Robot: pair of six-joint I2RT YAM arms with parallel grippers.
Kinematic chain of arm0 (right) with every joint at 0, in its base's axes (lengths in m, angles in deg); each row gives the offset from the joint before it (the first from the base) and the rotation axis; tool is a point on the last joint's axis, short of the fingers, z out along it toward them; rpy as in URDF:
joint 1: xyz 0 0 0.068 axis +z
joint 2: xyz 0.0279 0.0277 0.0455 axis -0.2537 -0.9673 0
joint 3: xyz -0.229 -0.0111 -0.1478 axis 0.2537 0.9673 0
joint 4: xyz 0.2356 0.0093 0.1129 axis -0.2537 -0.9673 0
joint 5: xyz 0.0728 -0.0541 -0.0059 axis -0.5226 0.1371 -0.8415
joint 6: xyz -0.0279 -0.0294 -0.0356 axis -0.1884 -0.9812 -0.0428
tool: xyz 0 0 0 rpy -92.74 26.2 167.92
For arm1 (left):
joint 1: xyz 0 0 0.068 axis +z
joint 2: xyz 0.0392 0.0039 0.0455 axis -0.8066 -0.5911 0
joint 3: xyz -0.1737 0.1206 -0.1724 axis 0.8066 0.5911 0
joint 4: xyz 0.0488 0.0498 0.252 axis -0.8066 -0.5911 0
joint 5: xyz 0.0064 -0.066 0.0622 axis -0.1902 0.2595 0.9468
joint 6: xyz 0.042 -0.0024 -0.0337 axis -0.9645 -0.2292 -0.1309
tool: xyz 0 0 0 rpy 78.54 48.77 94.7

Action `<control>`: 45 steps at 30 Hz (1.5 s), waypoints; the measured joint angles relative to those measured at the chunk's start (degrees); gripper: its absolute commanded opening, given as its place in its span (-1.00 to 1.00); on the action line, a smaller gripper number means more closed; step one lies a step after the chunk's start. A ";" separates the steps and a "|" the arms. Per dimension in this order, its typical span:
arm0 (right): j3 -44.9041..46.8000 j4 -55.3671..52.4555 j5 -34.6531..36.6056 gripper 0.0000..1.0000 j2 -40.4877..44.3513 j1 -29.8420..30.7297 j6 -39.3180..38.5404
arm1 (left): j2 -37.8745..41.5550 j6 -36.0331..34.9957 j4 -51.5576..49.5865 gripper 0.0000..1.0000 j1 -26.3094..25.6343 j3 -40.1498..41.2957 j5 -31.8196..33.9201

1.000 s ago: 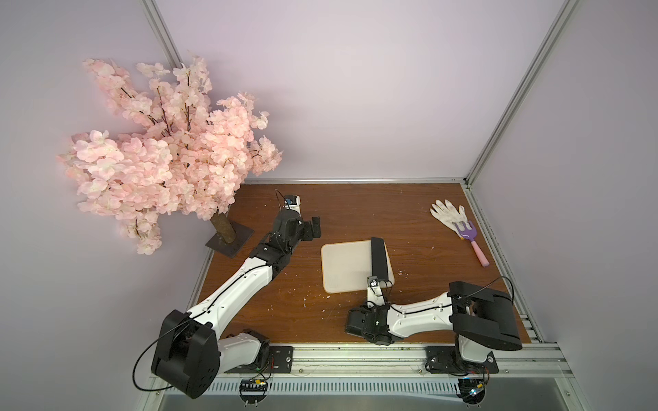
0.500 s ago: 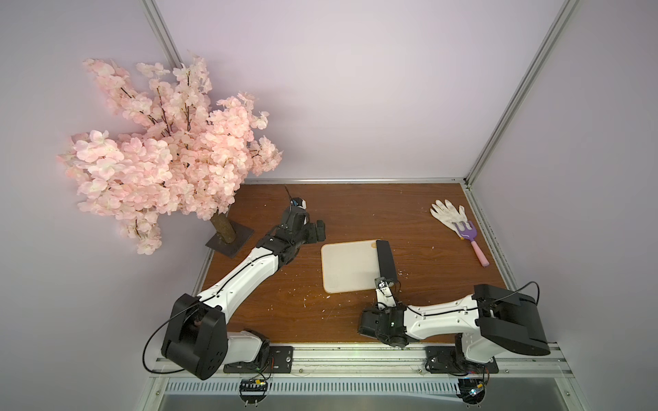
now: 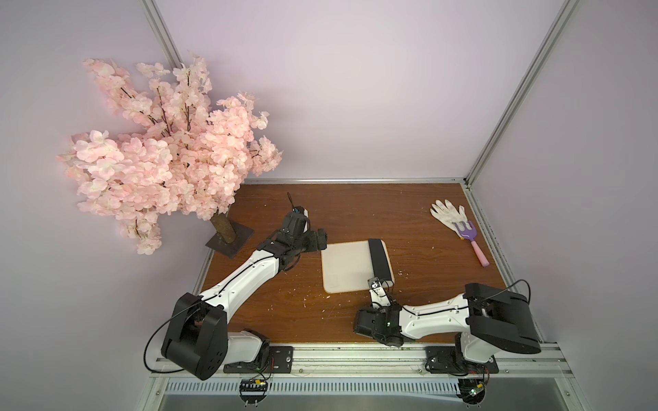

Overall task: Align the knife with the edge of the cutting board
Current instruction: Adjust the knife at the edge of the cutting board.

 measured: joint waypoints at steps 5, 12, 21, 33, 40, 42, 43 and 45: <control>-2.51 -0.39 0.70 -1.00 -2.54 0.00 1.16 | 0.35 -0.02 -0.61 1.00 0.00 0.90 -0.09; -2.73 -1.49 1.38 -1.00 -2.99 0.22 3.93 | 1.20 -0.04 -0.76 1.00 -0.02 1.49 -0.09; -4.68 -5.68 2.12 -1.00 -4.79 0.26 8.94 | 1.60 -0.04 -0.72 1.00 -0.02 1.75 -0.07; -3.10 -3.67 2.62 -1.00 -3.98 0.37 8.26 | 1.60 -0.26 -0.74 1.00 -0.02 1.77 0.17; -1.14 -2.51 2.80 -0.98 -2.43 0.39 7.26 | 1.60 -0.26 -0.74 1.00 -0.02 1.77 0.52; -0.83 -2.36 2.67 -0.95 -2.10 0.70 6.69 | 1.60 -0.26 -0.74 1.00 -0.02 1.77 0.57; -0.70 -2.29 2.62 -0.95 -1.92 0.76 6.47 | 1.60 -0.26 -0.72 1.00 -0.02 1.77 0.57; -0.33 -2.21 2.47 -0.95 -1.49 1.03 5.73 | 1.60 -0.28 -0.74 1.00 -0.02 1.77 0.57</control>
